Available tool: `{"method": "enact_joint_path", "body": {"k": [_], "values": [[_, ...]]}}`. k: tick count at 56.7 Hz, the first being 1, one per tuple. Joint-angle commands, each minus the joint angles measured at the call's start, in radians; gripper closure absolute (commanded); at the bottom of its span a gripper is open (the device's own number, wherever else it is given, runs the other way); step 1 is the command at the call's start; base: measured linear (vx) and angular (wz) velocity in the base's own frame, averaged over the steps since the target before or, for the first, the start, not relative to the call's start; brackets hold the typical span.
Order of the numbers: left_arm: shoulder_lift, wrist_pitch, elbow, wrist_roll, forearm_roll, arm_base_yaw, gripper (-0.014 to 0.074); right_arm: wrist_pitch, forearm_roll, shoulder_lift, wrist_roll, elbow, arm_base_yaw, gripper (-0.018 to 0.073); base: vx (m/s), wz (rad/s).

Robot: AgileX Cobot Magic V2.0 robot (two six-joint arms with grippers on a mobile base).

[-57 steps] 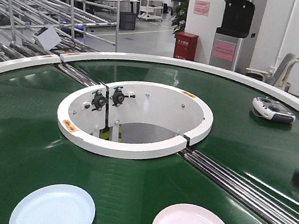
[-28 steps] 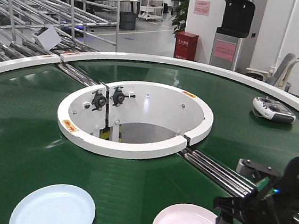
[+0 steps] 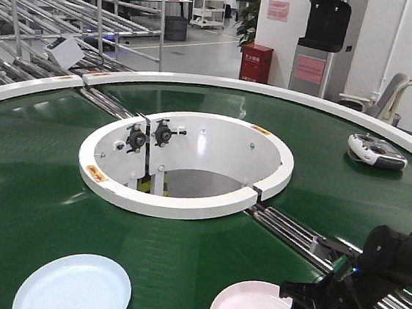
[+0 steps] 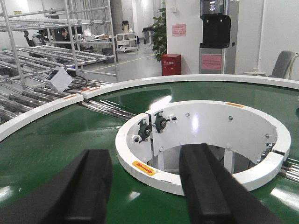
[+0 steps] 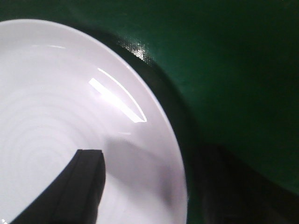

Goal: Grab plate from conveyor and place on tray
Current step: 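Lower the right gripper onto the pink plate's rim and grasp it, then lower the left gripper onto the light-blue plate's rim and grasp it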

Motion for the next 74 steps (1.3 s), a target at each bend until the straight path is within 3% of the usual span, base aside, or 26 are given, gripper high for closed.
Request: {"method": "enact_joint_path", "body": {"k": [1,6,15,28,35,47,48,49,61,74], "values": [[-0.01,-0.073,-0.036,-0.006,-0.005,0.002,0.0132,-0.015,0.012,-0.037,0.0,-0.029,-0.005,0.0136,0.0,0.0],[-0.01,-0.073,-0.036,-0.006,-0.005,0.002,0.0132,-0.018,0.006,-0.033,0.0,-0.029,-0.004,0.0239,0.0,0.0],[-0.01,-0.073,-0.036,-0.006,-0.005,0.002,0.0132,-0.008,-0.06,-0.032,0.014,-0.029,-0.004,0.0576,0.0,0.0],[-0.01,-0.017,-0.041,-0.007,-0.008,0.002,0.0132,0.018,-0.122,-0.032,0.042,-0.029,-0.004,0.0571,0.0,0.0],[0.011,0.165,-0.091,-0.012,-0.008,0.003,0.0132,0.018,-0.118,-0.032,0.038,-0.029,-0.004,0.057,0.0,0.0],[0.161,0.456,-0.285,-0.114,-0.006,0.003,0.0132,0.022,-0.116,-0.032,0.033,-0.029,-0.004,0.0568,0.0,0.0],[0.182,0.476,-0.304,-0.118,-0.005,0.003,0.0132,0.022,-0.116,-0.032,0.033,-0.029,-0.004,0.0568,0.0,0.0],[0.359,0.567,-0.419,-0.121,0.004,0.011,0.0132,0.032,-0.116,-0.032,0.023,-0.029,-0.004,0.0568,0.0,0.0],[0.613,0.672,-0.544,-0.141,0.003,0.058,0.0132,0.058,-0.116,-0.032,-0.016,-0.029,-0.004,0.0568,0.0,0.0],[0.797,0.73,-0.559,-0.144,0.003,0.105,0.0132,0.065,-0.116,-0.032,-0.023,-0.029,-0.004,0.0568,0.0,0.0]]}}
